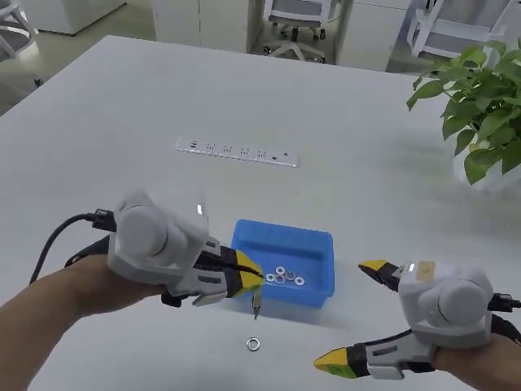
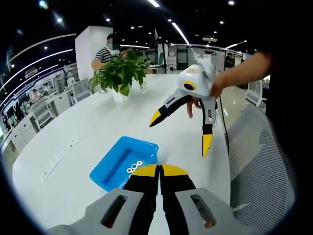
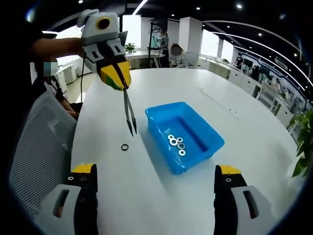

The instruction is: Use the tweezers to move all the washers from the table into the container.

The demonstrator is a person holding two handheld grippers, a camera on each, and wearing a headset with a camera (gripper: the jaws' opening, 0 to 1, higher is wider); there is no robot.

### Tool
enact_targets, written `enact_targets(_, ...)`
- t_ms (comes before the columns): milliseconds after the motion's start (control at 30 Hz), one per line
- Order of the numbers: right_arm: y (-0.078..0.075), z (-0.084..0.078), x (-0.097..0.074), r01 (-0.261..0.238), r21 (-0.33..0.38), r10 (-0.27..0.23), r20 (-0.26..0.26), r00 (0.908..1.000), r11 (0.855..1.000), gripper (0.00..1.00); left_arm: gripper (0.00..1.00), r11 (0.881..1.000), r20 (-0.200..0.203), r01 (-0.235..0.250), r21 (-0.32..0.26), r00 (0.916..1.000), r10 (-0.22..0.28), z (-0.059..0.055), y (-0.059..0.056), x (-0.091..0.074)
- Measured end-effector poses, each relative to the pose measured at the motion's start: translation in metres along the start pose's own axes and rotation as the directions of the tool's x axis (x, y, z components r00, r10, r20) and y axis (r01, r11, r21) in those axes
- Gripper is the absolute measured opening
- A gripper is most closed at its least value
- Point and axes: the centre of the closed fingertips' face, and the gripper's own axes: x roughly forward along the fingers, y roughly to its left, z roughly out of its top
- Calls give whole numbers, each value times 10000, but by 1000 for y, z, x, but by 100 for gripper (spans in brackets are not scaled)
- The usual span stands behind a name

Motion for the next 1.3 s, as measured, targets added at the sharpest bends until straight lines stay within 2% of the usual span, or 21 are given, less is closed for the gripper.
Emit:
enact_targets(467,10,-4,4,-251,-48,250,-88,9996,9997,100,4,9998,-200,133,-119,9997,-135,-14,-9,6)
enact_targets(800,14,-3,7,-395,-84,394,-131,9991,9992,100,4,9995,-221,150,-268,9996,-156,-22,-11,8)
enact_targets(1300,20,-1,11,-615,-134,613,-160,9980,9980,99,4,9988,-116,202,-437,9997,-207,-24,-12,10)
